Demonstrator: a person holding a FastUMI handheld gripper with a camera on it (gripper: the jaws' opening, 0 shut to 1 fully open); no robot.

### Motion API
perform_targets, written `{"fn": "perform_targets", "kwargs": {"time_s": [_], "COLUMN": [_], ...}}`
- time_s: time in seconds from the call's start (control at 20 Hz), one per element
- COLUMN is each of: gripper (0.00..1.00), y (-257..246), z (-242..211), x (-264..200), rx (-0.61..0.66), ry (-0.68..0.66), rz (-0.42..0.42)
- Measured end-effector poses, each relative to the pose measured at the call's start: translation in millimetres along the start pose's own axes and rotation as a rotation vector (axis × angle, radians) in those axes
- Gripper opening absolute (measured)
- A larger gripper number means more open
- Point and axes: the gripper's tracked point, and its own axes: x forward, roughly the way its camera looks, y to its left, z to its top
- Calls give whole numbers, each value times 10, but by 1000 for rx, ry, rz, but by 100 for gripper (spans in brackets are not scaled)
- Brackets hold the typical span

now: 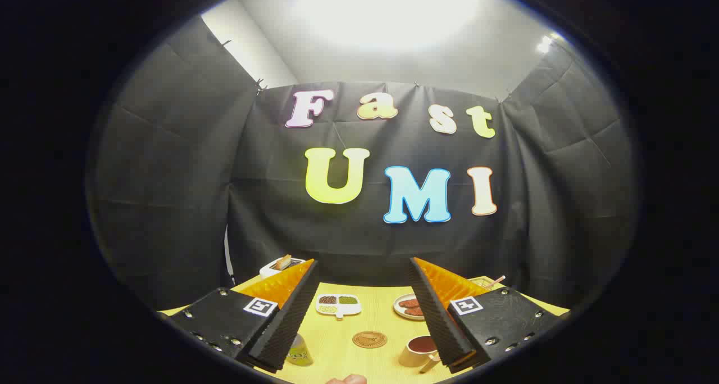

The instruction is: Take the bottle from table, then pour the juice into the cup, finally place the bottle on the coaster

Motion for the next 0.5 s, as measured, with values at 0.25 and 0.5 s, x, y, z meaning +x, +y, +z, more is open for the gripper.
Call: {"fn": "perform_targets", "kwargs": {"time_s": [0.25, 0.5], "gripper": [97, 97], "y": [-8, -27], "z": [-27, -38], "x": [28, 61], "rx": [12, 20], "ry": [-1, -5], "rz": [11, 12]}}
